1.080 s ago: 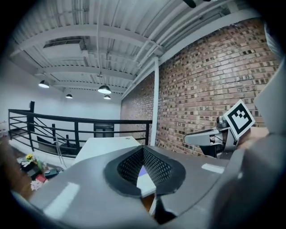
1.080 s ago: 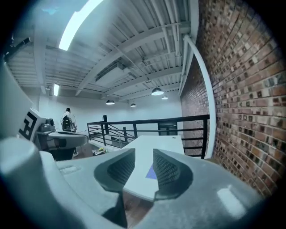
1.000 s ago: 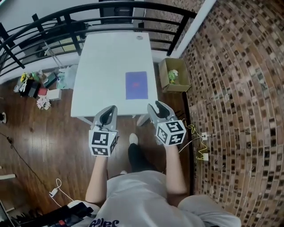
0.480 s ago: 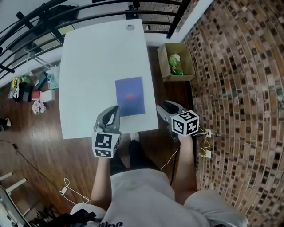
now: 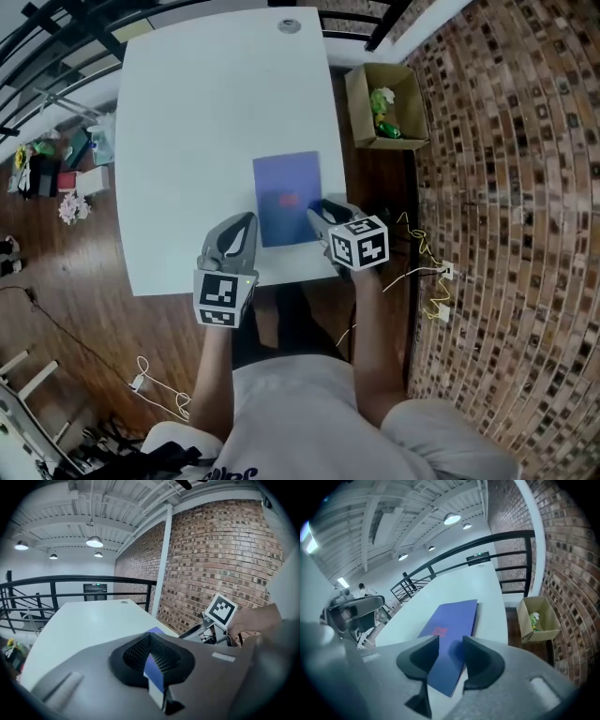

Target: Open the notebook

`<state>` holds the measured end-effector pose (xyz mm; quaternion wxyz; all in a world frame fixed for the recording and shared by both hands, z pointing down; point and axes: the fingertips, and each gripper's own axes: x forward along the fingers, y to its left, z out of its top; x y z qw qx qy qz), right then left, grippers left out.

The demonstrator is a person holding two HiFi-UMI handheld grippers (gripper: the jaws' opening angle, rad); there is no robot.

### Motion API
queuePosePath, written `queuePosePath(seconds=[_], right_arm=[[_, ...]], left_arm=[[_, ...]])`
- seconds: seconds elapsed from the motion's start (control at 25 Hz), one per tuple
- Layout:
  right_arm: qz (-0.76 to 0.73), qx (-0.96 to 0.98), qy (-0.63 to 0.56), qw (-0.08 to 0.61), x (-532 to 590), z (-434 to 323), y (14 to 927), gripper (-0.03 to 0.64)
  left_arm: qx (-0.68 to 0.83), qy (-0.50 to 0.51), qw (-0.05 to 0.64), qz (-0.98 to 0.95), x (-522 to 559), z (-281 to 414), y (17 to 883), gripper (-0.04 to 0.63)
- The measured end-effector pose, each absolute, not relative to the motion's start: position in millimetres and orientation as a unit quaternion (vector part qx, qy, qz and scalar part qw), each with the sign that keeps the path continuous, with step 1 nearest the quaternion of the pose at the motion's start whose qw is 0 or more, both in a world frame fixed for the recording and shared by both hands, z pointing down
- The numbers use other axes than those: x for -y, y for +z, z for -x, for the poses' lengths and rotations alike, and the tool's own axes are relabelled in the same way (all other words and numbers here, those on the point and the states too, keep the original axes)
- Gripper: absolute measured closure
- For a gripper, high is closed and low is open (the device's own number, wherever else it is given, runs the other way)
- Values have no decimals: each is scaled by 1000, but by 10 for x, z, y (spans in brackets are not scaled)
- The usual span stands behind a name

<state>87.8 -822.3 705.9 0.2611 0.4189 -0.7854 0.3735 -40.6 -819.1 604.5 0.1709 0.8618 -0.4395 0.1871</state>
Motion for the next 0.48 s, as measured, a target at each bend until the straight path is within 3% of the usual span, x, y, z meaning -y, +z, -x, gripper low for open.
queuePosePath(seconds=[0.48], right_arm=[[-438, 757, 402, 271, 8464, -825, 7277, 402]], left_arm=[[438, 197, 193, -855, 8316, 611, 6189, 580]])
